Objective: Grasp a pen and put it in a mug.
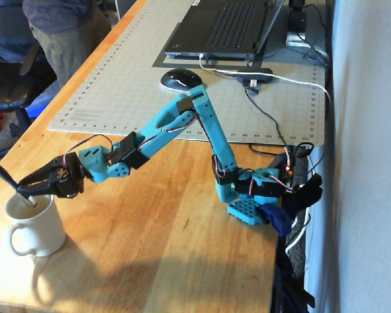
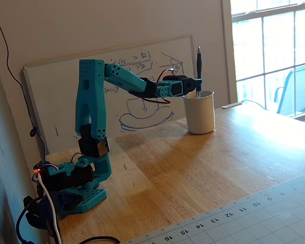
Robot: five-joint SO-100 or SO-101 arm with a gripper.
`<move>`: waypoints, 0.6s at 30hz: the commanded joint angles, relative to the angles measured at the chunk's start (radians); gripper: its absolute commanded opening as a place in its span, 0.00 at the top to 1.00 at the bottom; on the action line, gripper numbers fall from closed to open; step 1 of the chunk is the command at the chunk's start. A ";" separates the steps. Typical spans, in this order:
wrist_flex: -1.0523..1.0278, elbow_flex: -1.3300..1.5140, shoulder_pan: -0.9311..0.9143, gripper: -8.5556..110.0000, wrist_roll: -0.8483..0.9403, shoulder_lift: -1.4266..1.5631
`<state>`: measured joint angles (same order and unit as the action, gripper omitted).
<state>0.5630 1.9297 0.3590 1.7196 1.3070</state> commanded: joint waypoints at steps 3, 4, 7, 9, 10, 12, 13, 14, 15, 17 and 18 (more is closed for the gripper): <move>0.014 -0.040 0.028 0.90 -0.006 0.028; 0.014 -0.021 0.028 0.90 -0.006 0.031; 0.014 0.005 0.040 0.90 -0.006 0.032; 0.014 0.012 0.037 0.90 0.003 0.032; 0.014 0.018 0.035 0.90 0.006 0.032; 0.014 0.025 0.034 0.90 0.006 0.032; 0.014 0.025 0.034 0.90 0.006 0.032; 0.014 0.029 0.034 0.90 0.006 0.032; 0.014 0.040 0.034 0.90 0.008 0.034; 0.014 0.069 0.034 0.90 0.008 0.054; 0.014 0.083 0.035 0.90 0.008 0.069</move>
<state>0.5630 2.0080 0.3866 1.7196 1.3070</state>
